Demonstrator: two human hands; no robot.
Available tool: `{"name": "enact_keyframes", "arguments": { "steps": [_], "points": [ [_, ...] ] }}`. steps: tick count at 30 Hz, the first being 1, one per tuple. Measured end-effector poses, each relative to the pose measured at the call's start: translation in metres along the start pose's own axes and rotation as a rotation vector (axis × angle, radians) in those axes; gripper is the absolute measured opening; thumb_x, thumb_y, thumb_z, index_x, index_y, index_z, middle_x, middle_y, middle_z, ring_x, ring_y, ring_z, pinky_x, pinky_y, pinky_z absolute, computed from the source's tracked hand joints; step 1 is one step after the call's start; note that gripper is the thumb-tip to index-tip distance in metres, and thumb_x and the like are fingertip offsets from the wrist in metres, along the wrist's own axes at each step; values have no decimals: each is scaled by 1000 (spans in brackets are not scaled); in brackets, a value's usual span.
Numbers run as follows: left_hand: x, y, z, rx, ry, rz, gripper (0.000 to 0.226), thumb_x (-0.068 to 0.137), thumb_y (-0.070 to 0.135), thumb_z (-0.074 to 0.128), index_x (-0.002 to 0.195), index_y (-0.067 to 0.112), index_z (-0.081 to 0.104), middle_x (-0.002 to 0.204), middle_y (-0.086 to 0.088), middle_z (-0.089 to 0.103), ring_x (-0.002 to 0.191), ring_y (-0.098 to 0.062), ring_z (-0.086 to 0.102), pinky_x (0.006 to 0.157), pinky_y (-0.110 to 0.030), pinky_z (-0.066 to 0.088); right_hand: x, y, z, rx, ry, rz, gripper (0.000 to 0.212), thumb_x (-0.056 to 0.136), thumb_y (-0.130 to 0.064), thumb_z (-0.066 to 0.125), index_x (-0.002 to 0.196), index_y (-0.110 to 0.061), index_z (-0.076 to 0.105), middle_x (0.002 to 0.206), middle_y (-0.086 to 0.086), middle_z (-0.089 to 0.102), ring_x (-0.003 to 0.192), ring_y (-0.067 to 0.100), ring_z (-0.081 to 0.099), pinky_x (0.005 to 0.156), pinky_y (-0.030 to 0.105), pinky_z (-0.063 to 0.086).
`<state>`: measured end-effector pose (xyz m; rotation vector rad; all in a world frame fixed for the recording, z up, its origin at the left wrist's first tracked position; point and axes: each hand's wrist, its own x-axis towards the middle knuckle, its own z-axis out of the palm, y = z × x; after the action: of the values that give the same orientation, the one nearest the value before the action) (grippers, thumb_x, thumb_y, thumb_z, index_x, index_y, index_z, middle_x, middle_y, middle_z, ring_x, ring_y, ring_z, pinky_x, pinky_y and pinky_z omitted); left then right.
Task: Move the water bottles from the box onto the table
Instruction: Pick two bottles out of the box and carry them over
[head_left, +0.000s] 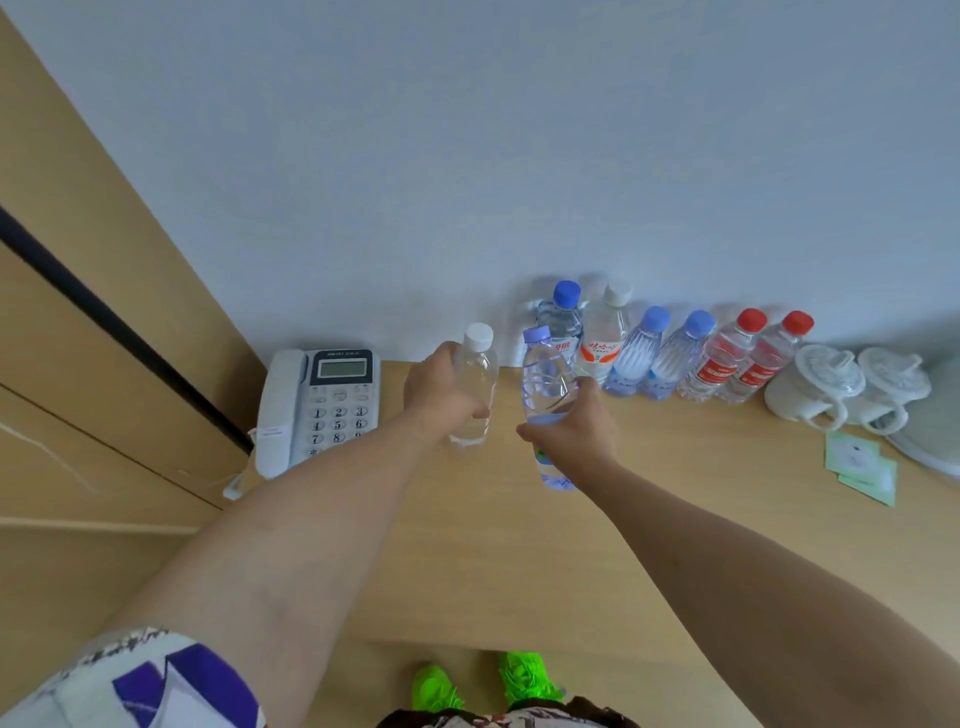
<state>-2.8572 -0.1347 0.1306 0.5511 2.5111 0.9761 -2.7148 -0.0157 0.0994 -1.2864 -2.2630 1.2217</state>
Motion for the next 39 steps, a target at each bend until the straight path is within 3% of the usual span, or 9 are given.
{"name": "enact_keyframes", "arguments": {
  "steps": [5, 10, 13, 16, 20, 23, 30, 36, 39],
  "points": [
    [21, 7, 7, -83, -30, 27, 71, 63, 1, 84, 122, 30, 55, 97, 11, 58, 89, -16, 56, 56, -15, 37, 16, 4, 4, 38, 1, 11, 72, 54, -29, 83, 117, -23, 47, 82, -6, 62, 79, 12, 62, 69, 34, 53],
    [43, 16, 11, -104, -61, 51, 72, 66, 1, 84, 128, 23, 54, 112, 6, 58, 107, -20, 59, 79, -24, 42, 27, 9, 8, 67, -3, 3, 73, 54, -30, 83, 117, -25, 46, 88, -5, 62, 81, 12, 62, 72, 35, 54],
    [48, 25, 15, -137, -1, 42, 87, 57, 24, 97, 131, 22, 50, 123, -1, 48, 109, -18, 53, 93, -29, 46, 29, 12, 10, 69, 3, 7, 71, 55, -29, 83, 116, -23, 47, 87, -6, 62, 81, 13, 62, 73, 37, 55],
    [51, 30, 17, -74, 70, 72, 86, 52, 31, 98, 126, 21, 54, 115, -1, 47, 102, -18, 51, 85, -28, 44, 31, 14, 12, 66, -1, 12, 71, 55, -29, 83, 116, -22, 47, 88, -5, 61, 82, 14, 62, 75, 39, 55],
    [56, 36, 15, -87, 56, 131, 74, 57, 8, 93, 124, 21, 63, 112, 3, 62, 104, -20, 59, 81, -23, 43, 33, 15, 11, 74, -1, 14, 77, 55, -28, 83, 123, -22, 46, 88, -5, 61, 83, 14, 62, 74, 37, 54],
    [55, 34, 18, -150, 73, 144, 73, 63, -1, 86, 127, 23, 59, 107, 9, 60, 98, -16, 57, 69, -12, 39, 34, 15, 9, 78, -3, 11, 73, 54, -28, 82, 117, -25, 46, 85, -8, 60, 79, 10, 61, 71, 35, 53],
    [62, 39, 12, 22, 102, 192, 70, 64, 2, 90, 127, 19, 64, 120, -9, 50, 100, -22, 54, 82, -20, 38, 37, 17, 3, 81, -4, 7, 66, 54, -26, 82, 108, -28, 42, 81, -11, 61, 76, 6, 59, 66, 32, 50],
    [60, 47, 28, 2, 75, 245, 69, 65, -6, 85, 127, 16, 65, 111, 1, 48, 98, -17, 51, 78, -16, 34, 37, 18, -2, 84, -7, -25, 75, 56, -26, 84, 119, -26, 43, 99, -5, 61, 88, 16, 59, 72, 31, 47],
    [57, 52, 33, -63, 104, 275, 66, 65, -7, 84, 123, 16, 65, 108, 4, 52, 96, -16, 54, 77, -20, 39, 37, 22, -5, 50, 27, -38, 85, 56, -25, 87, 129, -19, 45, 113, -6, 45, 96, 13, 45, 80, 27, 37]
  ]
}}
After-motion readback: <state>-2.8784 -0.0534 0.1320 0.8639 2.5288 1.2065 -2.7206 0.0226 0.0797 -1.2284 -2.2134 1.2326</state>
